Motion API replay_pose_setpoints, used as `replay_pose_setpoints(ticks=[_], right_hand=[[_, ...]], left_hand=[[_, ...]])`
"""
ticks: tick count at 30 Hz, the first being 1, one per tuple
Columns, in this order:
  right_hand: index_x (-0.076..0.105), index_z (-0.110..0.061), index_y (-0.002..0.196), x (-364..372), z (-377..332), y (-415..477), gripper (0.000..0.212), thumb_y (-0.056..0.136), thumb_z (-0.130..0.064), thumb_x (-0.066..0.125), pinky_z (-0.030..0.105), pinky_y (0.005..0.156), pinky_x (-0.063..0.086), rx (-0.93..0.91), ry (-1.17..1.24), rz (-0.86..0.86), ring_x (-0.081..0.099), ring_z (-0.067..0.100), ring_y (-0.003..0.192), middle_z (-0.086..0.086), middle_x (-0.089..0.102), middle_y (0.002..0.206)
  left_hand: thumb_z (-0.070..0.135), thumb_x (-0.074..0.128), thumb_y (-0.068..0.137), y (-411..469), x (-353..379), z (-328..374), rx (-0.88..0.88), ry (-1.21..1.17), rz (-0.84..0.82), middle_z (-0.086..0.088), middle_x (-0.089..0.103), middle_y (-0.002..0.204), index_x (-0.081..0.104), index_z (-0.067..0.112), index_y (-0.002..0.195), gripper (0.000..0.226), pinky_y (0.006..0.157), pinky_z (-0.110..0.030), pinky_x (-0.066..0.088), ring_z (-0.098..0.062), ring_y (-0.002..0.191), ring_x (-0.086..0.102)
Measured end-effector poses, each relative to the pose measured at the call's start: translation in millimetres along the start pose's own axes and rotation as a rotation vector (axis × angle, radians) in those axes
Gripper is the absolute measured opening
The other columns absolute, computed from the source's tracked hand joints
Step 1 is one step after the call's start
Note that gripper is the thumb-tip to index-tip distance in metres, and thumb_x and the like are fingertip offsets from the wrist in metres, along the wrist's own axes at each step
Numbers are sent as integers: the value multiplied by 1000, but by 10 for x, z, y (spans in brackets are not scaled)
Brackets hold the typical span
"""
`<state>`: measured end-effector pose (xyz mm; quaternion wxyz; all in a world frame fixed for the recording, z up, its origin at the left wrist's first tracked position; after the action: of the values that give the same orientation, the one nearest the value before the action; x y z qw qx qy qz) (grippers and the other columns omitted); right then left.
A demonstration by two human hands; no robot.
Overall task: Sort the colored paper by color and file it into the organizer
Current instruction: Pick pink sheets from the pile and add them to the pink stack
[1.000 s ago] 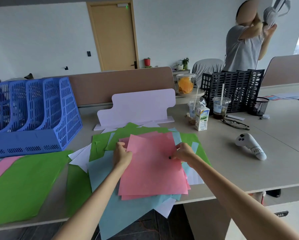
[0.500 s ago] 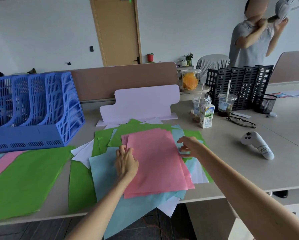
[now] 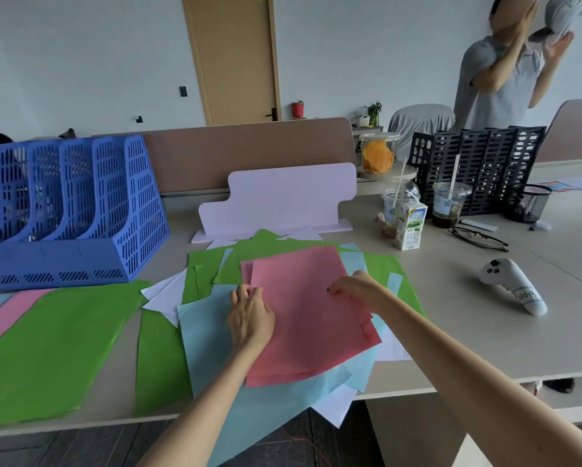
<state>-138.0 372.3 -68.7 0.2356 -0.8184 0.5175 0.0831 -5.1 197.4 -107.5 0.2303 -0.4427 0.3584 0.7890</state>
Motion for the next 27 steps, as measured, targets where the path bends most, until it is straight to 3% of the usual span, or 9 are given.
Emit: replay_pose_setpoints(ticks=[4, 7, 10, 13, 17, 20, 23, 27], right_hand=[[64, -3, 84, 19, -31, -88, 7, 79, -6, 67, 28, 61, 43, -121, -129, -25, 55, 21, 71, 11, 59, 81], [65, -5, 80, -25, -4, -171, 7, 84, -1, 61, 23, 55, 45, -204, 11, -33, 54, 16, 59, 7, 60, 72], [65, -3, 92, -60, 65, -234, 11, 87, 3, 58, 21, 55, 47, -241, 176, -57, 56, 11, 55, 2, 60, 67], [65, -4, 89, -63, 107, -313, 13, 87, 6, 57, 16, 51, 49, -259, 316, -94, 60, 4, 49, -4, 65, 59], [66, -6, 85, -70, 141, -418, 11, 88, 3, 59, 22, 56, 55, -282, 507, -163, 66, 9, 56, 0, 70, 65], [67, -6, 90, -103, 129, -479, 6, 88, -3, 62, 25, 66, 58, -335, 554, -185, 67, 12, 64, 3, 71, 75], [69, -5, 88, -177, 53, -519, 4, 87, -7, 65, 25, 66, 57, -382, 573, -163, 66, 11, 62, 2, 72, 74], [69, -7, 85, -273, -121, -597, 6, 86, -12, 67, 26, 63, 52, -475, 546, -79, 61, 12, 60, 5, 69, 74]], left_hand=[[12, 45, 90, 19, -2, -22, -45, -71, -60, -3, 46, 128, 55, 21, 125, 38, 82, -35, 45, -23, 121, 38], [12, 51, 89, 117, -47, -70, -96, -222, -127, -10, 48, 129, 54, 20, 127, 39, 95, -34, 39, -28, 121, 43], [14, 64, 83, 225, -103, -150, -198, -408, -154, -14, 51, 126, 51, 15, 128, 47, 99, -35, 36, -31, 120, 44], [18, 72, 79, 255, -145, -192, -317, -621, -115, -13, 55, 124, 49, 8, 124, 52, 95, -37, 42, -31, 117, 49], [19, 69, 84, 198, -263, -134, -411, -958, -113, -11, 66, 105, 60, 1, 108, 31, 73, -27, 43, -23, 91, 60], [17, 61, 91, 160, -426, -41, -383, -1087, -156, -6, 62, 106, 59, 10, 106, 17, 80, -27, 42, -20, 97, 56], [6, 62, 88, 166, -672, 57, -281, -1145, -172, -7, 66, 110, 63, 8, 114, 26, 89, -31, 46, -23, 103, 60], [1, 61, 88, 158, -1051, 226, -138, -1154, -100, -3, 66, 104, 65, 10, 112, 26, 88, -31, 47, -18, 94, 61]])
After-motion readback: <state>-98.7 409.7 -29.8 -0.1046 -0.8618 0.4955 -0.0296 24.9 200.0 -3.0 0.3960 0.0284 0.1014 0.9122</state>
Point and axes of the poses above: each hand's wrist, its own y-axis towards the middle knuckle, its own x-axis out of the palm, z = x × y, the point moved 2 cm from there along y, towards the middle knuckle
